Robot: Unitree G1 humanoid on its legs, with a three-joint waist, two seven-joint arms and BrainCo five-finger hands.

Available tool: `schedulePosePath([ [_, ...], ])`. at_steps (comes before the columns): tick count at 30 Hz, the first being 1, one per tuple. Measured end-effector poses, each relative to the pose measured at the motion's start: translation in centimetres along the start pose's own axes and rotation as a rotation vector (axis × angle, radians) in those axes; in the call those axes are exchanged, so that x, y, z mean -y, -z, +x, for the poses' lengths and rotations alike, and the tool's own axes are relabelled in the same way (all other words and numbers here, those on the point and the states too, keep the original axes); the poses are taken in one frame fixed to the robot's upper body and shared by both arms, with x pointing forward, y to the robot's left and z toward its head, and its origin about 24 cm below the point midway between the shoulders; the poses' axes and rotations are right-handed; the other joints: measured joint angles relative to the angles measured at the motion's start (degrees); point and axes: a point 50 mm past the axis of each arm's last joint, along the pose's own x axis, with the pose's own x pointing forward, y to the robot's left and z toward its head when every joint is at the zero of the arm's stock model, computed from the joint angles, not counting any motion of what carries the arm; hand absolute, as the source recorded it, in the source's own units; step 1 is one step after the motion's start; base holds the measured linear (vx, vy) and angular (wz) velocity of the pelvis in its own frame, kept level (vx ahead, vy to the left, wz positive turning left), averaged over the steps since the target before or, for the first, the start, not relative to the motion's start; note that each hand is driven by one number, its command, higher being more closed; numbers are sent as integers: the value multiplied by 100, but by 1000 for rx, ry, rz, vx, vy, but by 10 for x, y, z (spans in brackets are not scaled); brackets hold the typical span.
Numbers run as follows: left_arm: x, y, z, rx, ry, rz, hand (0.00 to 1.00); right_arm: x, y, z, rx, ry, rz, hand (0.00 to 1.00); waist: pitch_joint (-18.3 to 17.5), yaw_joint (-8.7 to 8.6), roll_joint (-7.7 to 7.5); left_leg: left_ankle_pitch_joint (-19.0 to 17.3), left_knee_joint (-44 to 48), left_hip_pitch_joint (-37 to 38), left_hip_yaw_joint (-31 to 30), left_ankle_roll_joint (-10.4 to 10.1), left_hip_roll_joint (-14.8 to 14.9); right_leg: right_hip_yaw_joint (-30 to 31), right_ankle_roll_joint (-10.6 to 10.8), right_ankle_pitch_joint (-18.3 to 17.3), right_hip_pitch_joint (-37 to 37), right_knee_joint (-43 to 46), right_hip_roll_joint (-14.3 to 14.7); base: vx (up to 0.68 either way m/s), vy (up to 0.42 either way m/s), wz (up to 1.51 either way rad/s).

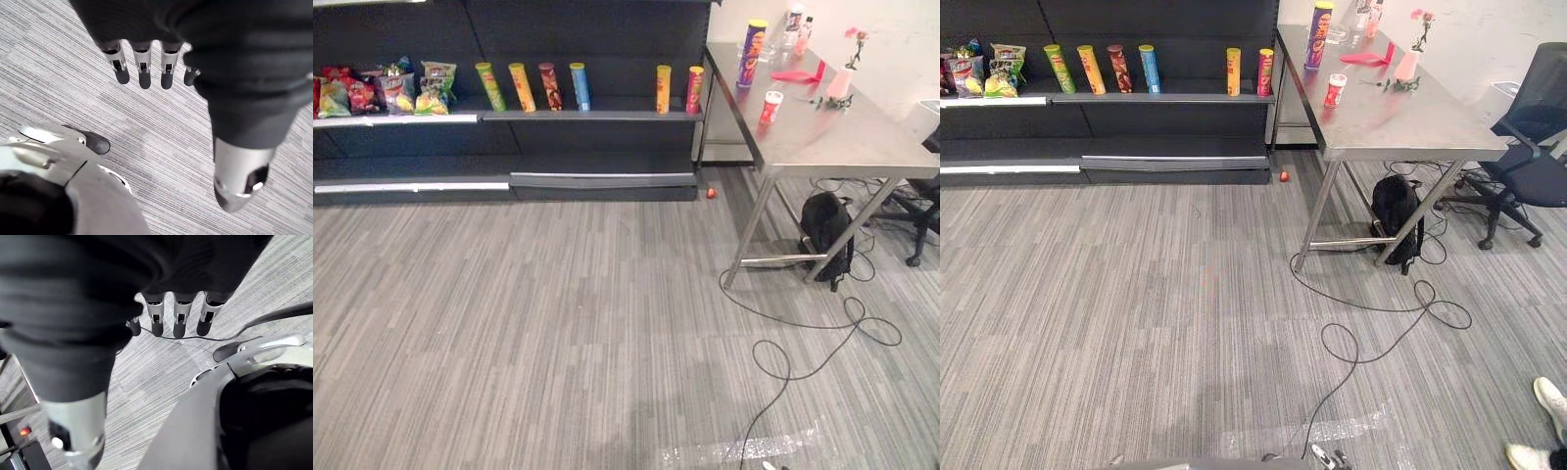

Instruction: Put the gum and the chips on the shelf.

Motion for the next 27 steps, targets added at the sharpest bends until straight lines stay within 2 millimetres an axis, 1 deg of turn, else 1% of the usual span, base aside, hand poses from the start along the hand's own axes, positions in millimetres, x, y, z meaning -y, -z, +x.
schedulePosePath([
  [1, -1, -2, 0, 5, -6, -2, 0, -3, -1, 1, 3, -5, 3, 0, 47, -4, -50, -89, 226, -77, 5, -110, 6, -12, -16, -94, -41, 158, -41, -36, -27, 6],
  [2, -1, -5, 1, 14, -9, -4, 0, -5, -1, 2, 6, -3, 5, 0, 97, -11, -96, -258, 632, -251, 28, -139, 20, -21, -45, -262, -126, 423, -98, -38, -27, 9],
  [3, -1, -6, 1, 15, -10, -10, 0, -5, -1, 2, 9, 3, 3, 0, 122, -10, -88, -388, 904, -353, 57, -143, 52, -27, -53, -338, -188, 562, -111, -55, -17, 5],
  [4, 0, -6, 1, 15, -13, -29, 0, -4, -3, 2, 12, 18, -8, 0, 162, -6, -51, -606, 1475, -572, 190, -136, 154, -21, -86, -490, -255, 821, -118, -85, -8, 4],
  [5, -1, -6, 1, 14, -19, -48, 0, -4, -4, 2, 10, 22, -31, 0, 193, 5, -37, -752, 2276, -888, 319, -183, 265, 11, -147, -724, -316, 1029, -132, -94, -3, 3],
  [6, -1, -7, 1, 17, -22, -55, 0, -4, -4, 3, 9, 22, -36, 0, 209, 4, -49, -757, 2782, -1117, 348, -193, 332, 14, -156, -769, -317, 1101, -136, -88, -14, 1],
  [7, 1, -7, 1, 20, -26, -73, 0, -2, -5, 3, 5, 24, -41, 0, 236, 6, 8, -695, 3800, -1571, 345, -197, 514, 26, -179, -840, -321, 1225, -99, -71, -17, -3],
  [8, 2, -5, 0, 13, -33, -104, 0, 2, -8, 3, -1, 31, -58, 0, 257, 6, 116, -589, 4443, -1873, 287, -225, 661, 54, -203, -890, -316, 1306, -28, -57, 5, -18],
  [9, 7, 1, -2, -8, -38, -165, 0, 7, -11, 3, -5, 37, -78, 0, 292, 20, 222, -355, 4941, -2097, 245, -295, 772, 130, -225, -906, -293, 1349, 21, -13, 23, -26],
  [10, 8, 3, -2, -23, -43, -208, 0, 7, -13, 4, -3, 35, -100, 0, 365, 35, 252, -47, 5194, -2263, 241, -397, 797, 169, -240, -908, -233, 1394, 28, 45, 11, -21],
  [11, 9, 2, -2, -22, -40, -216, 0, 5, -15, 5, -1, 30, -112, 0, 447, 40, 222, 147, 5413, -2353, 260, -470, 812, 198, -315, -955, -219, 1459, -75, 13, 53, 3],
  [12, 8, -3, 0, -10, -36, -219, 0, 3, -14, 5, -4, 27, -106, 0, 674, -3, 134, 109, 5672, -2507, 245, -390, 840, 167, -303, -986, -81, 1500, -181, -11, 63, 15],
  [13, 9, -1, -1, -18, -33, -234, 0, 5, -13, 4, -5, 35, -96, 0, 705, 0, 185, -165, 5493, -2542, 232, -307, 852, 163, -293, -992, -47, 1502, -215, -46, 102, 13],
  [14, 12, 1, -1, -24, -28, -249, 0, 6, -14, 4, 3, 40, -88, 0, 724, -1, 194, -318, 5064, -2560, 149, -325, 867, 165, -265, -1009, -5, 1498, -266, -13, 89, -5],
  [15, 11, 6, -3, -37, -32, -252, 0, 9, -14, 3, 4, 47, -78, 0, 737, -8, 253, -318, 4254, -2554, -15, -330, 890, 194, -220, -1037, 2, 1501, -325, 32, 160, -15],
  [16, 11, 10, -4, -46, -37, -260, 0, 10, -16, 3, 8, 33, -81, 0, 754, -9, 284, -238, 3379, -2543, -263, -370, 922, 282, -192, -1053, -17, 1500, -370, 56, 189, -21],
  [17, 10, 12, -4, -50, -40, -263, 0, 10, -16, 3, 10, 29, -81, 0, 756, -11, 288, -183, 2980, -2541, -417, -405, 949, 321, -176, -1063, -38, 1499, -394, 121, 251, -28],
  [18, 9, 14, -5, -57, -42, -264, 0, 9, -17, 3, 18, 17, -84, 0, 755, -27, 289, -115, 2340, -2538, -708, -510, 1039, 404, -109, -1103, -66, 1499, -443, 175, 304, -30],
  [19, 9, 16, -5, -61, -44, -261, 0, 10, -17, 3, 23, 7, -86, 0, 759, -34, 296, -108, 2113, -2535, -844, -535, 1126, 472, -36, -1147, -58, 1503, -479, 263, 405, -36],
  [20, 8, 20, -7, -71, -46, -253, 0, 11, -17, 2, 25, 0, -90, 0, 771, -35, 340, -112, 2127, -2523, -831, -540, 1316, 611, 150, -1259, 57, 1511, -536, 260, 381, -24],
  [21, 8, 22, -7, -72, -44, -231, 0, 13, -16, 1, 24, 2, -92, 0, 774, -37, 379, -125, 2200, -2504, -793, -535, 1388, 666, 246, -1317, 142, 1515, -554, 313, 429, -15],
  [22, 6, 21, -7, -67, -43, -209, 0, 15, -13, -1, 13, 8, -91, 0, 781, -30, 387, 63, 2612, -2482, -628, -602, 1337, 760, 455, -1446, 347, 1543, -751, 268, 366, -9],
  [23, 4, 22, -7, -66, -43, -199, 0, 16, -11, -1, 6, 9, -92, 0, 741, -16, 359, 54, 2846, -2504, -577, -607, 1205, 793, 513, -1497, 425, 1516, -910, 342, 467, -17],
  [24, 2, 24, -8, -72, -51, -199, 0, 15, -9, -2, -1, 6, -96, 0, 619, 6, 246, -143, 3165, -2615, -480, -544, 1006, 809, 504, -1555, 484, 1470, -1118, 359, 423, -20],
  [25, -2, 24, -7, -78, -59, -189, 0, 9, -9, 0, -2, -14, -121, 0, 515, 0, 188, -453, 3473, -2736, -315, -424, 832, 957, 415, -1555, 367, 1917, -1329, 465, 445, -11],
  [26, -3, 19, -5, -75, -61, -183, 0, 3, -9, 2, 9, -20, -120, 0, 492, -30, 139, -653, 3639, -2721, -233, -257, 622, 1000, 400, -1561, -21, 3071, -1483, 421, 309, 4],
  [27, -6, 17, -4, -76, -62, -177, 0, 1, -9, 2, 17, -22, -119, 0, 467, -35, 43, -717, 3639, -2655, -150, -178, 504, 988, 353, -1456, -213, 3641, -1587, 426, 277, 2],
])
